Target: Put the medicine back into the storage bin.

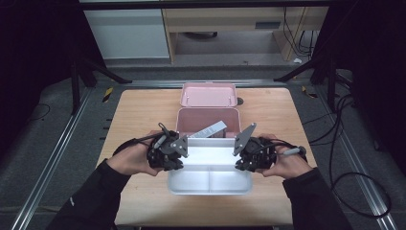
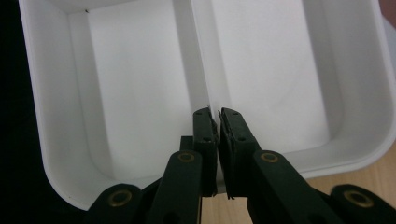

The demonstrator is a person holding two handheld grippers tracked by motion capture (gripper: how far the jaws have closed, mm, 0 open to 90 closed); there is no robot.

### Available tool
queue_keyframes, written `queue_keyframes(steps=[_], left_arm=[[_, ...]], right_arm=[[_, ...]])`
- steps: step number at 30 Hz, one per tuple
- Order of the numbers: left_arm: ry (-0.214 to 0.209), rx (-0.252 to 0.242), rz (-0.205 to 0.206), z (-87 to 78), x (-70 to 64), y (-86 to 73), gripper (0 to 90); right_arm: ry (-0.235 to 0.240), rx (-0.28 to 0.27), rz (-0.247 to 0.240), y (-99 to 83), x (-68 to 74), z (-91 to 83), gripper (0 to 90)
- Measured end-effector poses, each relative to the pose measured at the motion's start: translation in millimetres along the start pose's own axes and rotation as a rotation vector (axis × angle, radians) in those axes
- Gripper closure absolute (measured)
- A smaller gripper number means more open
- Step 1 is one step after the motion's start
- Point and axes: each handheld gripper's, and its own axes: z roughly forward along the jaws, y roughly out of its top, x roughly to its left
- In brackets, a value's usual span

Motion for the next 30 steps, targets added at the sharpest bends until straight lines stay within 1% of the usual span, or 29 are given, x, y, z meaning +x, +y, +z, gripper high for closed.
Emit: queue_keyframes(steps=[1,2,3,4,6,7,10,11,12,13,14,15,16,17,20,21,22,23,24,25,26,27,29,30], left_arm=[[0.0,0.0,0.0,0.0,0.0,0.0,87.5],[0.008,-0.004,0.0,-2.1,8.8,0.8,87.4],[0.008,-0.004,0.0,-2.1,8.8,0.8,87.4],[0.01,-0.009,0.0,-3.5,17.8,1.8,87.3],[0.01,-0.013,-0.005,-3.9,26.8,3.0,87.3],[0.013,-0.013,0.0,-4.1,31.4,3.8,87.4],[0.003,-0.014,0.006,-5.4,45.1,5.4,87.5],[0.003,-0.014,0.006,-5.4,45.1,5.4,87.5],[-0.005,-0.022,0.004,-6.1,54.5,5.9,87.4],[-0.005,-0.022,0.004,-6.1,54.5,5.9,87.3],[-0.007,-0.025,0.004,-5.6,63.1,6.4,87.3],[-0.007,-0.025,0.004,-5.6,63.1,6.4,87.3],[-0.008,-0.028,-0.002,-4.0,70.7,6.7,87.2],[-0.01,-0.028,-0.005,-3.0,74.4,6.9,87.1],[-0.009,-0.03,-0.011,-0.8,84.0,6.7,86.9],[-0.009,-0.03,-0.011,-0.8,84.0,6.7,86.9],[-0.015,-0.024,-0.017,1.6,90.4,6.4,86.8],[-0.015,-0.024,-0.017,1.6,90.4,6.4,86.7],[-0.017,-0.02,-0.02,4.1,97.6,6.0,86.6],[-0.017,-0.02,-0.02,4.1,97.6,6.0,86.4],[-0.018,-0.019,-0.021,5.7,104.3,6.1,86.4],[-0.015,-0.019,-0.024,6.2,107.2,6.4,86.3],[-0.023,-0.025,-0.026,6.8,113.2,6.4,86.3],[-0.018,-0.029,-0.027,6.6,116.2,6.1,86.4]], right_arm=[[0.0,0.0,0.0,0.0,0.0,0.0,85.7],[-0.012,-0.004,-0.005,2.5,-6.8,-2.9,85.9],[-0.012,-0.004,-0.005,2.5,-6.8,-2.9,85.9],[-0.023,-0.01,-0.008,4.6,-14.9,-5.2,85.8],[-0.028,-0.013,-0.006,6.1,-23.9,-6.7,85.7],[-0.029,-0.015,-0.006,6.6,-28.5,-7.2,85.6],[-0.03,-0.026,-0.01,7.5,-41.4,-7.6,85.9],[-0.03,-0.026,-0.01,7.5,-41.4,-7.6,85.9],[-0.026,-0.035,-0.014,7.7,-50.1,-7.5,86.0],[-0.026,-0.035,-0.014,7.7,-50.1,-7.5,86.0],[-0.026,-0.043,-0.012,7.7,-57.6,-7.1,86.1],[-0.026,-0.043,-0.012,7.7,-57.6,-7.1,86.1],[-0.025,-0.043,-0.007,8.0,-63.9,-6.1,86.1],[-0.029,-0.044,-0.008,8.3,-67.5,-5.6,86.0],[-0.032,-0.04,-0.007,9.8,-76.6,-3.8,86.0],[-0.032,-0.04,-0.007,9.8,-76.6,-3.8,86.0],[-0.033,-0.036,-0.003,10.6,-82.8,-1.5,86.1],[-0.033,-0.036,-0.003,10.6,-82.8,-1.5,86.1],[-0.034,-0.034,-0.001,10.9,-87.2,1.5,86.2],[-0.034,-0.034,-0.001,10.9,-87.2,1.5,86.2],[-0.039,-0.034,0.005,11.5,-92.6,4.2,86.2],[-0.04,-0.033,0.007,11.6,-94.7,4.8,86.2],[-0.049,-0.031,0.013,12.4,-100.7,5.4,85.6],[-0.053,-0.032,0.013,12.8,-104.0,5.4,85.5]])
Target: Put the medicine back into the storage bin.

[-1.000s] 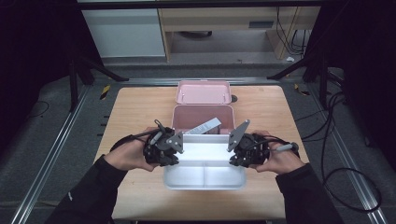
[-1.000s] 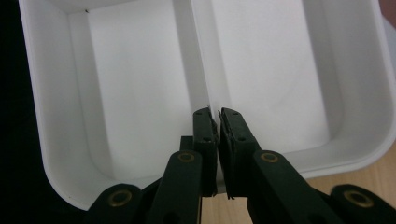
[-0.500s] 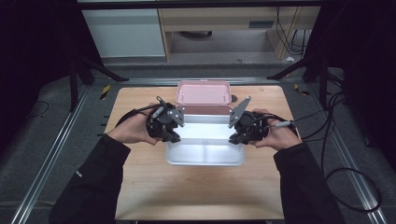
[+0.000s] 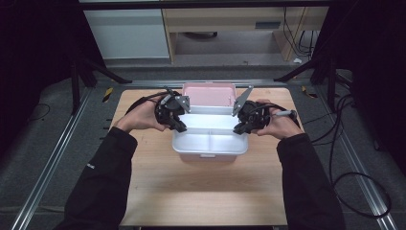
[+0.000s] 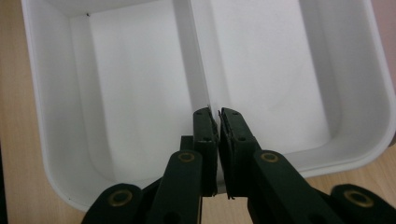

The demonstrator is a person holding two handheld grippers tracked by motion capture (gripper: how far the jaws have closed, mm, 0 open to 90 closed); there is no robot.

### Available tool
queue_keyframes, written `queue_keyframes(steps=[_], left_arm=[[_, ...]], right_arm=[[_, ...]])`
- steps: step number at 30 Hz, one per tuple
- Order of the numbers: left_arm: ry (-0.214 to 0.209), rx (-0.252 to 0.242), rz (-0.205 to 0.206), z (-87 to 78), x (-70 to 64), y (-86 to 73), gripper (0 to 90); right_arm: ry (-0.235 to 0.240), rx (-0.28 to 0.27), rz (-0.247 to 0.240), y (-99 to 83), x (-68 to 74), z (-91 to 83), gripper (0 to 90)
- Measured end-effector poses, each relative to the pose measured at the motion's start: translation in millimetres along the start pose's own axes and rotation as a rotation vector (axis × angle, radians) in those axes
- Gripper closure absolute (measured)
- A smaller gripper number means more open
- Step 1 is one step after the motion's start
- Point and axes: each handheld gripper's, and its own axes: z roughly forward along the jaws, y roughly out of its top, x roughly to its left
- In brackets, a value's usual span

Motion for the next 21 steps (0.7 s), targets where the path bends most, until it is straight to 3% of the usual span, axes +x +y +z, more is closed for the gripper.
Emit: queue_keyframes(steps=[12,21], left_arm=[[0.007,-0.003,-0.047,14.7,31.2,-3.9,85.3],[0.016,0.018,-0.076,23.6,42.9,-9.0,85.2]], right_arm=[[-0.012,0.017,0.011,4.1,-29.0,13.7,85.5],[-0.021,0.005,0.024,7.8,-43.6,26.1,84.1]])
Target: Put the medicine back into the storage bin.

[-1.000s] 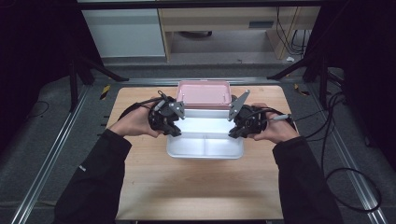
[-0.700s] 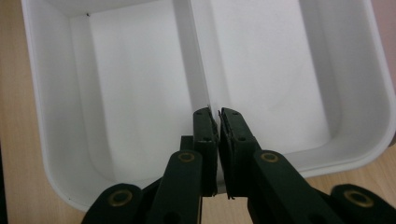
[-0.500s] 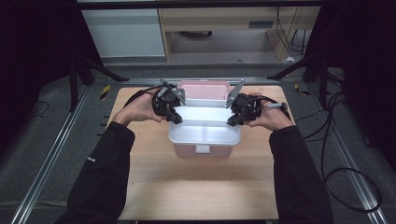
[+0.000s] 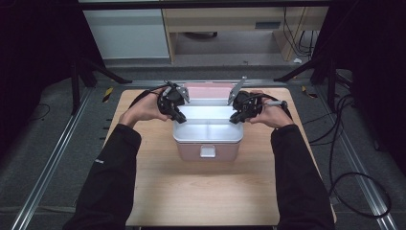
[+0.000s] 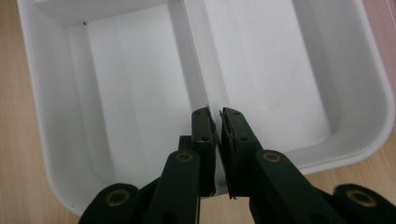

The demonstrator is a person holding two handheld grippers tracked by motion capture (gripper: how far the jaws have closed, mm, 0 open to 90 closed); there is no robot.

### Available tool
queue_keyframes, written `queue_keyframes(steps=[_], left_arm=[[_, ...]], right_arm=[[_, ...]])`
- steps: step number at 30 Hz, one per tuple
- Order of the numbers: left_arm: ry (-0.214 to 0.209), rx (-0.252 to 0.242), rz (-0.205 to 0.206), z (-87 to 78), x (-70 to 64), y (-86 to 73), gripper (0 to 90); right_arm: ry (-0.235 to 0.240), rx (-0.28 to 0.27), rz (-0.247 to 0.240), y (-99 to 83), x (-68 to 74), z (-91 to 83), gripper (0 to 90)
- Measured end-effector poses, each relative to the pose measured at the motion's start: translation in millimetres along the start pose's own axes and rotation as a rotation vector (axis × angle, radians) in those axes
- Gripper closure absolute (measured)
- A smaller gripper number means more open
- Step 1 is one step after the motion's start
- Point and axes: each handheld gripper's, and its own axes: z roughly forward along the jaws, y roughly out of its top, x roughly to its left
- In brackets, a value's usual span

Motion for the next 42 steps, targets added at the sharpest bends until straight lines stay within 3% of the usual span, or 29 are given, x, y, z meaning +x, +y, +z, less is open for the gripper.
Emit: queue_keyframes(steps=[6,11,15,20,23,28,30,35,38,39,40,41,42], left_arm=[[-0.001,0.052,0.008,17.7,1.5,1.3,85.1],[-0.005,0.067,0.011,25.6,-1.2,1.2,85.4],[-0.002,0.055,0.008,30.8,-6.6,-2.3,85.3],[0.005,0.043,0.007,33.4,-12.6,-5.8,84.3],[0.0,0.036,0.01,32.3,-17.3,-8.4,84.3],[0.023,0.049,0.024,31.2,-26.1,-8.2,83.9],[0.047,0.012,0.006,26.9,-29.3,-10.6,83.0],[0.095,-0.104,-0.051,3.6,-36.8,-14.8,73.1],[0.124,-0.136,-0.073,-6.4,-41.1,-17.0,67.4],[0.143,-0.184,-0.101,-14.8,-45.4,-21.2,66.0],[0.143,-0.184,-0.101,-14.8,-45.4,-21.2,64.5],[0.145,-0.241,-0.14,-21.1,-49.4,-27.2,62.3],[0.145,-0.241,-0.14,-21.1,-49.4,-27.2,61.0]], right_arm=[[0.004,0.034,0.026,-4.0,-0.7,16.6,83.5],[-0.019,-0.008,0.034,-14.1,3.8,23.9,81.6],[-0.046,-0.011,0.032,-17.5,9.4,28.1,80.2],[-0.048,0.022,0.024,-16.5,16.7,31.0,80.1],[-0.044,-0.005,0.038,-20.0,21.5,30.3,79.9],[-0.045,0.007,0.029,-18.9,29.0,29.4,79.5],[-0.056,0.012,0.038,-16.5,31.6,28.1,76.4],[-0.105,-0.117,0.086,-14.2,35.4,11.9,62.5],[-0.15,-0.151,0.119,-14.3,39.4,1.4,58.6],[-0.167,-0.157,0.13,-14.7,40.4,-1.9,56.7],[-0.167,-0.157,0.13,-14.7,40.4,-1.9,56.7],[-0.174,-0.19,0.188,-18.5,41.6,-9.4,53.2],[-0.176,-0.215,0.212,-20.9,42.2,-11.8,52.8]])
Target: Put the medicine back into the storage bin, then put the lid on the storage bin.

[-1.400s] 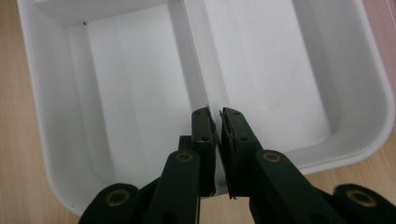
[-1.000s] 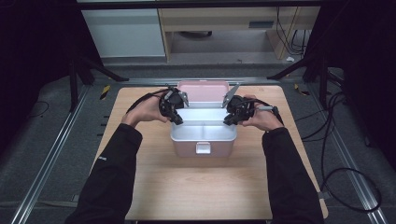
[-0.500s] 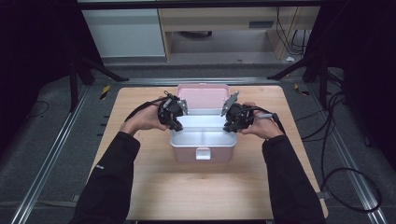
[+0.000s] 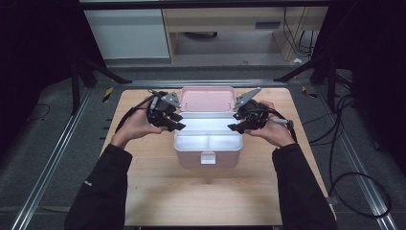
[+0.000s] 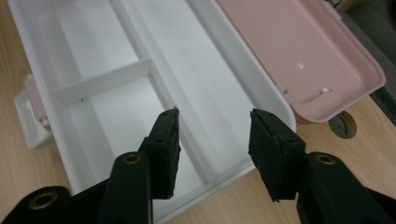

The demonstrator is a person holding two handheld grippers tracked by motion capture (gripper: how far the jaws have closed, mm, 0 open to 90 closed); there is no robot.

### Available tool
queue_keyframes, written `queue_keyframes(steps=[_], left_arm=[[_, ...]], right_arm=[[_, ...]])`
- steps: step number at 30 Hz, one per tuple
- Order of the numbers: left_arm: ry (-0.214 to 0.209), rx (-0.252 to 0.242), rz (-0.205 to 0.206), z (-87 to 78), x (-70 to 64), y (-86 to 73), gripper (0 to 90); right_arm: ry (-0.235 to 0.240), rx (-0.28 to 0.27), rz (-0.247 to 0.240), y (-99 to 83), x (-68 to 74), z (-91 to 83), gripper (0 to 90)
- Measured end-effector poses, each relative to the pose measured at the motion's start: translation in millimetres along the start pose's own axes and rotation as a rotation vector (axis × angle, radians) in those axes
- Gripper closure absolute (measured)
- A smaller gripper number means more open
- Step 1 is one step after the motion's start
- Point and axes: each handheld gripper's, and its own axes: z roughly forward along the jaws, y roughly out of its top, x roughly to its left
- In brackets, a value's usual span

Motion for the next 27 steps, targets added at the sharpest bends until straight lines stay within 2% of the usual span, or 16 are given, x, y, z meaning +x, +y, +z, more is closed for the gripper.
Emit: queue_keyframes(steps=[1,3,7,8,9,10,11,12,13,14,15,17,19,22,23,27], left_arm=[[0.026,-0.025,-0.023,-7.0,-2.0,-5.6,59.7],[0.049,-0.053,-0.05,-11.7,-3.4,-11.8,57.7],[0.089,-0.089,-0.117,-15.2,-6.6,-21.9,54.9],[0.089,-0.089,-0.117,-15.2,-6.6,-21.9,53.8],[0.116,-0.112,-0.146,-15.5,-7.8,-27.0,52.9],[0.116,-0.112,-0.146,-15.5,-7.8,-27.0,52.8],[0.138,-0.139,-0.19,-14.9,-8.1,-32.0,52.3],[0.138,-0.139,-0.19,-14.9,-8.1,-32.0,51.4],[0.164,-0.154,-0.221,-12.8,-6.7,-36.3,50.0],[0.164,-0.154,-0.221,-12.8,-6.7,-36.3,49.2],[0.185,-0.16,-0.248,-11.4,-5.0,-38.9,49.2],[0.207,-0.183,-0.294,-8.2,0.4,-43.0,48.5],[0.216,-0.202,-0.323,-5.9,5.3,-45.0,48.5],[0.236,-0.216,-0.349,-3.6,10.7,-46.1,49.3],[0.246,-0.237,-0.379,-1.1,15.9,-46.9,49.1],[0.277,-0.261,-0.419,4.5,26.3,-46.9,47.4]], right_arm=[[0.001,-0.02,0.028,-2.6,-0.8,-4.2,53.2],[-0.016,-0.046,0.069,-7.4,-1.9,-12.2,49.1],[-0.085,-0.043,0.101,-15.4,-4.1,-24.8,43.5],[-0.085,-0.043,0.101,-15.4,-4.1,-24.8,43.5],[-0.123,-0.076,0.138,-21.0,-4.9,-29.7,41.9],[-0.127,-0.088,0.155,-24.1,-5.9,-32.2,41.4],[-0.137,-0.098,0.166,-27.0,-6.8,-34.3,39.1],[-0.137,-0.098,0.166,-27.0,-6.8,-34.3,39.1],[-0.16,-0.1,0.178,-32.3,-9.8,-36.7,36.8],[-0.16,-0.1,0.178,-32.3,-9.8,-36.7,36.8],[-0.181,-0.1,0.199,-37.4,-13.2,-37.8,35.8],[-0.193,-0.143,0.23,-43.3,-14.5,-37.7,36.2],[-0.189,-0.159,0.263,-47.4,-17.6,-37.0,35.6],[-0.208,-0.154,0.271,-49.3,-21.1,-35.3,34.7],[-0.225,-0.178,0.291,-50.1,-24.4,-33.6,34.7],[-0.251,-0.224,0.312,-48.2,-28.6,-29.7,36.0]])
